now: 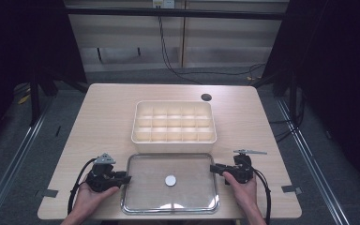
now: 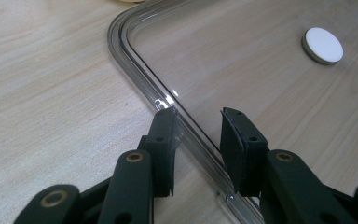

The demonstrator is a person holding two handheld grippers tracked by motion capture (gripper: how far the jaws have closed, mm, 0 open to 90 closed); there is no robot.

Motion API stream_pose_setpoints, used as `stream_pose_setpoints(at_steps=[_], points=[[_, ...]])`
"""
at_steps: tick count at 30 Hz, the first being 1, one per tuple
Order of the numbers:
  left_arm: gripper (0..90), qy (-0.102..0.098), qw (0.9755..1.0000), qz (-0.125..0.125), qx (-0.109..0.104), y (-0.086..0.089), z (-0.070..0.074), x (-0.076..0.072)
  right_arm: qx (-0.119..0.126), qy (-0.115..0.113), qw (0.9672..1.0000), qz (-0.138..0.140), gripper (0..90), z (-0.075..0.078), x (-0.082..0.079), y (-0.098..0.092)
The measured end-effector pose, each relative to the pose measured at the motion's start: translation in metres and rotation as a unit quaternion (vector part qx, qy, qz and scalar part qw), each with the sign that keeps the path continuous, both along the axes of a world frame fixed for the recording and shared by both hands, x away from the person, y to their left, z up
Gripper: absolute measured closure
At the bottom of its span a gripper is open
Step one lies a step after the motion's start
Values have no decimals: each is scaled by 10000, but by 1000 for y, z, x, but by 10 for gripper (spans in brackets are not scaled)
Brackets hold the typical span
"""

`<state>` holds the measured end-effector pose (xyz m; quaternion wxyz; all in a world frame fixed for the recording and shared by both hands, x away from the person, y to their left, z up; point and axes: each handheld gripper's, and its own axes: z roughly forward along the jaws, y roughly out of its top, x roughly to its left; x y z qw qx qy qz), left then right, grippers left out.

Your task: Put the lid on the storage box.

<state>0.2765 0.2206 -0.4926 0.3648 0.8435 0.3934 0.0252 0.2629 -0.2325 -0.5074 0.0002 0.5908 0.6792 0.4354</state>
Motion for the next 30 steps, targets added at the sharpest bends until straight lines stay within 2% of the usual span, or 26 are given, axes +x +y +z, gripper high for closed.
stream_pose_setpoints(at_steps=[1, 2, 4, 7, 8, 11, 13, 16, 18, 19, 20, 21, 23, 24, 25, 27, 30], points=[[655, -5, 10000, 12, 5, 0, 0, 0, 0, 0, 10000, 0, 635, 0, 0, 0], [655, -8, 10000, 2, 3, 0, 0, 0, 158, 47, 9999, -31, 637, -2, -2, -2], [655, -10, 10000, -26, 3, 1, 0, 0, 186, 64, 9998, -23, 637, -2, -2, -3], [656, -20, 10000, -39, 7, 1, 0, 1, 464, 133, 9988, -69, 647, -5, -1, -8], [656, -20, 10000, -31, 1, 1, 0, 0, 464, 133, 9988, -69, 647, -5, -1, -8], [656, -21, 10000, -59, 14, 2, 0, 1, 692, 161, 9975, -49, 657, -5, -2, -11], [656, -17, 10000, -44, -11, 2, 0, 1, 714, 149, 9973, -36, 658, -5, -2, -12], [656, -15, 10000, -14, -75, 2, -1, 1, 981, 67, 9951, -34, 678, -4, -2, -16], [656, 0, 10000, -34, -53, 3, -1, 1, 1018, 16, 9948, -77, 680, -3, -4, -16], [656, 3, 10000, -30, -66, 3, -1, 1, 1129, 18, 9936, -22, 685, -2, -5, -16], [656, 31, 10000, -53, -76, 3, -1, 1, 1129, 18, 9936, -22, 685, -2, -5, -16], [662, 72, 9999, -85, -133, 3, -1, 2, 1487, 17, 9888, 148, 700, -5, -5, -13], [666, 23, 9999, -64, -80, 0, -1, -1, 1431, -20, 9896, 134, 696, -3, -6, -10], [667, -18, 10000, -68, -33, -1, 0, -2, 1078, -58, 9941, 110, 680, 3, -7, -6], [653, 34, 9999, -67, -88, 0, -1, 0, 893, -97, 9957, 212, 669, 6, -6, -4], [654, 63, 9999, -93, -116, 1, -1, 1, 972, -103, 9950, 221, 669, 5, -5, -4], [654, 19, 9999, -99, -93, 1, -1, 1, 841, 42, 9960, 292, 614, -1, -2, -2]])
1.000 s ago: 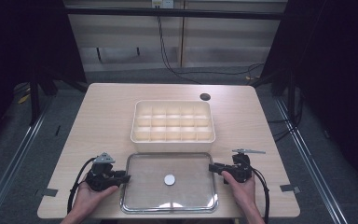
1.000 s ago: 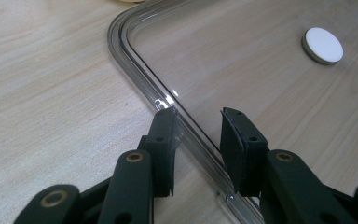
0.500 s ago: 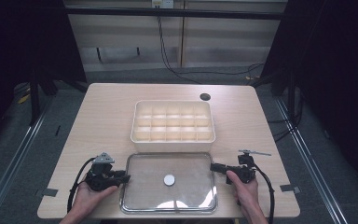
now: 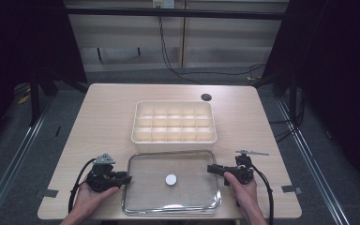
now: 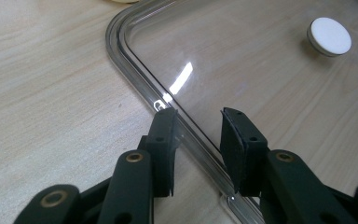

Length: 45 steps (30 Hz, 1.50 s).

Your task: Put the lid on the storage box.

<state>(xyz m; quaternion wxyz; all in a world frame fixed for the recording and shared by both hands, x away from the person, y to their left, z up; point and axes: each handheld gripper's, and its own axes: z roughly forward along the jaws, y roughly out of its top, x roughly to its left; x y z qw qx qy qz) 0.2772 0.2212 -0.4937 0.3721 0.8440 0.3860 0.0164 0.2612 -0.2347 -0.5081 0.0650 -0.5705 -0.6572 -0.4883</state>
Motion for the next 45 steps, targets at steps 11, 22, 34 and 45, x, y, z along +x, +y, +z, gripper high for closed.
stream_pose_setpoints(at_steps=[11, 22, 34, 45], points=[[589, 31, 10000, -5, -73, 1, 0, 1, 442, -135, 9987, 202, 697, 3, -1, -2], [409, 16, 9999, 84, -97, 4, 0, 3, 390, -412, 9982, 217, 712, 11, -7, 2], [395, 231, 9990, 182, -344, 6, -1, 8, 167, -475, 9985, 206, 714, 13, -6, 2], [473, 195, 9979, 252, -567, 11, 2, 7, 127, -478, 9986, 190, 709, 12, -5, 2]])
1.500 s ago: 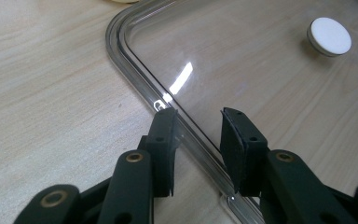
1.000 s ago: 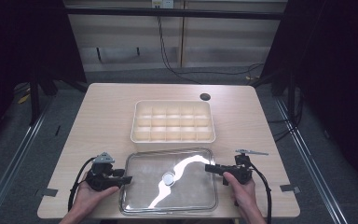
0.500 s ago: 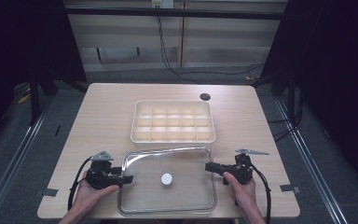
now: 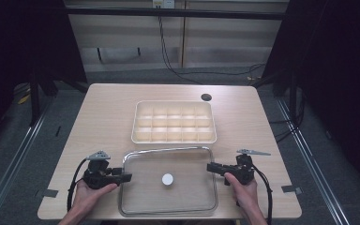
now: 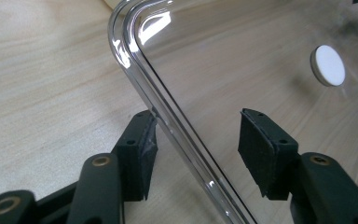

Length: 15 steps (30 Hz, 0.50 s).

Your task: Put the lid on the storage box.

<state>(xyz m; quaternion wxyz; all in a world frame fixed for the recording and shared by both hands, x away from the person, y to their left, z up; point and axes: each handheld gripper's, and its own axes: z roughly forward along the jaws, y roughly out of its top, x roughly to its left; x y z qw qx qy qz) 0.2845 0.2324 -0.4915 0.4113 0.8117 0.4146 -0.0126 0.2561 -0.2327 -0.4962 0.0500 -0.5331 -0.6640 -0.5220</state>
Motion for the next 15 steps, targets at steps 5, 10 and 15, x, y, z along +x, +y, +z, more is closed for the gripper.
stream_pose_setpoints(at_steps=[5, 10, 15], points=[[511, -48, 9993, -87, -359, 2, 5, -2, -92, -3, 9999, -45, 705, 0, 0, 0], [520, -90, 9993, -55, -371, 2, 7, -1, -182, -40, 9998, -106, 696, 2, -1, 2], [562, -172, 9986, 3, -498, 5, 12, -2, -347, -179, 9992, -103, 681, 7, -2, 5]])
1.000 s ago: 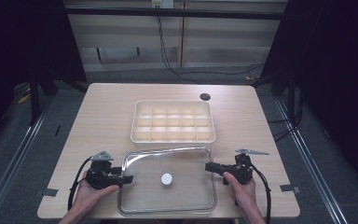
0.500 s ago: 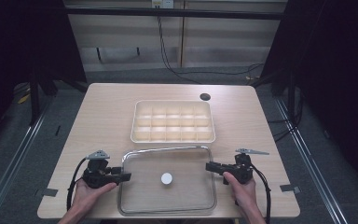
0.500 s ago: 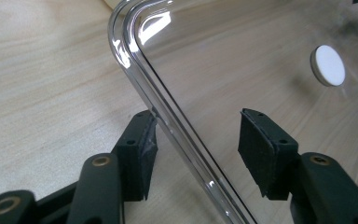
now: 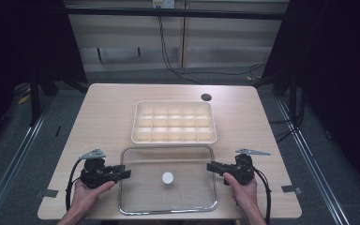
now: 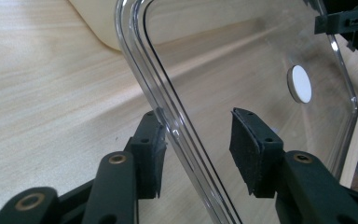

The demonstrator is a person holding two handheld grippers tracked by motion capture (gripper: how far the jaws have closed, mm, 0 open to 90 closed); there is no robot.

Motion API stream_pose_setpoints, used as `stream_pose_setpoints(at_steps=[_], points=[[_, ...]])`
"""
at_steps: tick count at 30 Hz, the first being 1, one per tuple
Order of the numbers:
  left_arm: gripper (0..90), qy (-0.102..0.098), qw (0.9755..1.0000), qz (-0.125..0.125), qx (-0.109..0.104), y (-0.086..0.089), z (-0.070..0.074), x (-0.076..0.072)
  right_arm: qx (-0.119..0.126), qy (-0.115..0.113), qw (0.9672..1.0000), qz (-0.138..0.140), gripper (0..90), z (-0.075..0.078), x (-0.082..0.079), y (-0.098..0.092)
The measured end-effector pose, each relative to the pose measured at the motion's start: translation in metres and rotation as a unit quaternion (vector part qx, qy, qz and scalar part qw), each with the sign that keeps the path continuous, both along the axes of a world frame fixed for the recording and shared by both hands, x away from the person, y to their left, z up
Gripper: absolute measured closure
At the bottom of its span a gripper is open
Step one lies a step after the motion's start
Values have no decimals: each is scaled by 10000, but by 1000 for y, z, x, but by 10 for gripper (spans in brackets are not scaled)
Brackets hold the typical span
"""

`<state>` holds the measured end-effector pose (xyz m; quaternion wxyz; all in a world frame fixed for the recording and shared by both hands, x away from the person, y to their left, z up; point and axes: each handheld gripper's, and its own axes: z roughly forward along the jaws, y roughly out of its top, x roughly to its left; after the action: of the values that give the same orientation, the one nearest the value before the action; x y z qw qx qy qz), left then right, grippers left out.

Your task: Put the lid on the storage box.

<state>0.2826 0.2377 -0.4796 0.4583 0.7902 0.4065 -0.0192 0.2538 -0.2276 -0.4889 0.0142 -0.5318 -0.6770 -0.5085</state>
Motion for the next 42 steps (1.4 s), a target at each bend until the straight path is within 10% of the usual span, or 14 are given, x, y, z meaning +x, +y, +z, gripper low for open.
stream_pose_setpoints(at_steps=[18, 42], points=[[708, -252, 9985, 2, -485, 9, 27, -4, 412, -370, 9983, -175, 733, 22, -6, -4], [759, -764, 9958, -97, -503, -8, 66, 1, 190, -819, 9953, -481, 704, 60, -10, -15]])
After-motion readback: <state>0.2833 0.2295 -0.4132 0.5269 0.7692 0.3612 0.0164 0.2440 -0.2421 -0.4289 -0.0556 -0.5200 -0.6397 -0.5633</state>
